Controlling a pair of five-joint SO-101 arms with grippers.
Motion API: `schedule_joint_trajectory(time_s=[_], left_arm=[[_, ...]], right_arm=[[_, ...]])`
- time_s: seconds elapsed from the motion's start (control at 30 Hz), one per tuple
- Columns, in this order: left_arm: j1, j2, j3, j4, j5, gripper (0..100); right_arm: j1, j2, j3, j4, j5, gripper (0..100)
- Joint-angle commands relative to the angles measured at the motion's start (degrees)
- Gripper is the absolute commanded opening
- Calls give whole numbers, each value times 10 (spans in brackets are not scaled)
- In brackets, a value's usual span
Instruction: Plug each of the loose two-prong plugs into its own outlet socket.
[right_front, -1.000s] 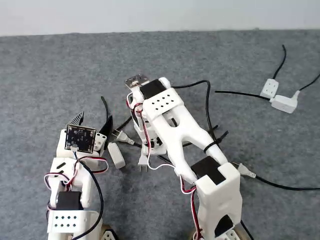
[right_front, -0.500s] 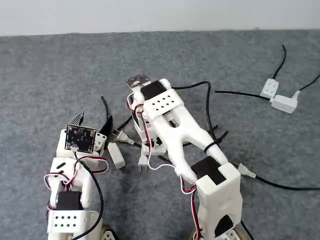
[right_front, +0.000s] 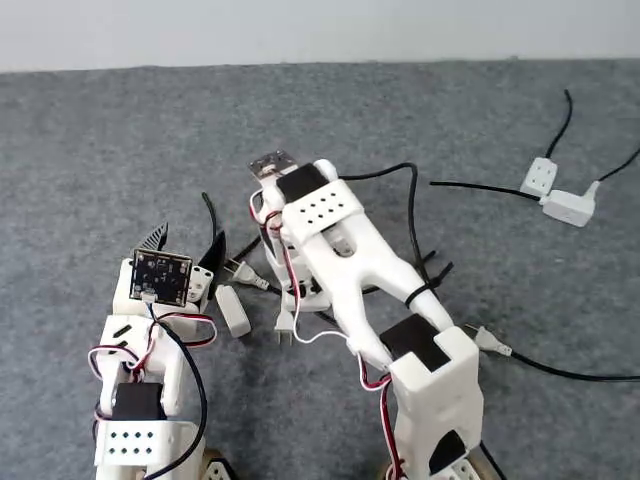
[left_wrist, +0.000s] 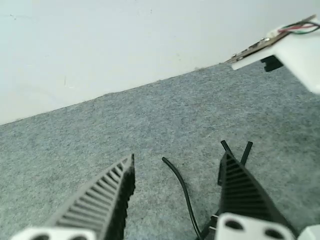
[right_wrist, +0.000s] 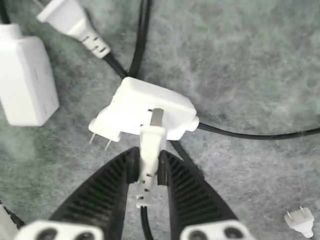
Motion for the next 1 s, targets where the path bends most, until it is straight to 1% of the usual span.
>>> schedule_joint_trajectory(time_s=[0.0, 0.17, 0.27, 0.43, 0.97], left_arm=[[-2, -1, -7, -16, 6, 261], [-3, -2, -7, -16, 7, 261], [-14, -4, -7, -18, 12, 261], [-49, -1, -7, -40, 60, 261], [-50, -1, -6, -40, 60, 261]], right_arm=[[-30, -29, -3, 10, -6, 8], [-30, -29, -6, 5, -7, 8], [-29, -30, -20, 10, -21, 8], [-33, -60, -24, 10, -23, 8], [-44, -81, 4, 16, -18, 8]])
